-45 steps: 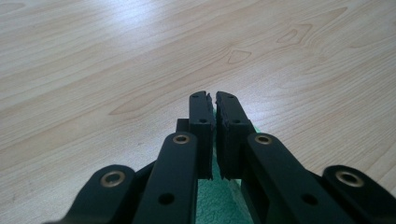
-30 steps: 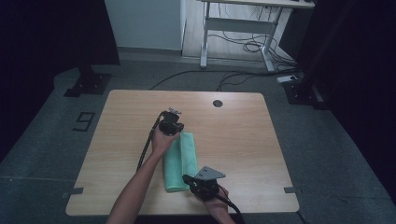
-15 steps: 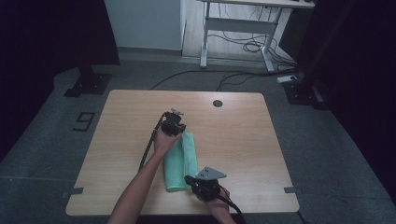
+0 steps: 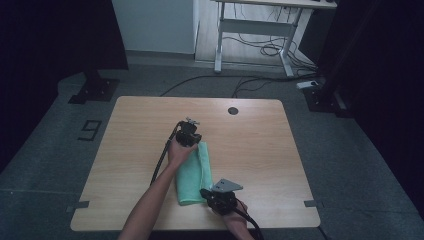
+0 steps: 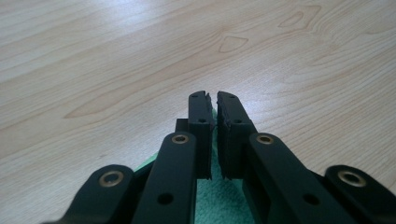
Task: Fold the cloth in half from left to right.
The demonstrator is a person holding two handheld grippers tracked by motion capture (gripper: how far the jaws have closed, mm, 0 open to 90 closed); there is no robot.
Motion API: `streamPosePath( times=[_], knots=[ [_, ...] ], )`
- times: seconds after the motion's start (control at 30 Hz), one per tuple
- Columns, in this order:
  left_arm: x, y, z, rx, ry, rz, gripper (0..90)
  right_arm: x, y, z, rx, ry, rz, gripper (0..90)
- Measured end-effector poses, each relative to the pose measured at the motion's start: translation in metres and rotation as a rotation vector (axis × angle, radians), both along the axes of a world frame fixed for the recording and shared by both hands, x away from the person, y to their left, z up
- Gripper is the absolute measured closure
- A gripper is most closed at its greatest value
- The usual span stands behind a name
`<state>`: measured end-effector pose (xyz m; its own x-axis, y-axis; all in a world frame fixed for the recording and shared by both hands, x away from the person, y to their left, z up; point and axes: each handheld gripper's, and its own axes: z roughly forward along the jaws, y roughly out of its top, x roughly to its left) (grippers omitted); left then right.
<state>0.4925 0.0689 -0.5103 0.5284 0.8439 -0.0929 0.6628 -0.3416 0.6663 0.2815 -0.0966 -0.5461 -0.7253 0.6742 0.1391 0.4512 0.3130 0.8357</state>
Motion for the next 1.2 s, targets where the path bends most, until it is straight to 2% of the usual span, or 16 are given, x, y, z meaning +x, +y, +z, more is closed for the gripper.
streamPosePath(
  times=[0.47, 0.73, 0.97, 1.2],
  knots=[
    [-0.001, -0.006, -0.001, 0.001, 0.003, -0.012, 84.2, -0.002, -0.006, 0.001, 0.002, -0.001, -0.012, 86.9],
    [-0.006, -0.014, 0.003, 0.007, -0.016, -0.041, 84.1, -0.007, -0.011, -0.001, 0.001, -0.004, -0.017, 85.7],
    [-0.004, -0.020, -0.004, 0.028, -0.003, -0.046, 83.4, -0.007, -0.018, -0.005, -0.013, 0.014, -0.023, 84.3],
    [-0.002, -0.022, -0.008, 0.029, 0.004, -0.040, 80.5, -0.007, -0.018, -0.004, -0.022, 0.022, -0.019, 81.3]
  ],
)
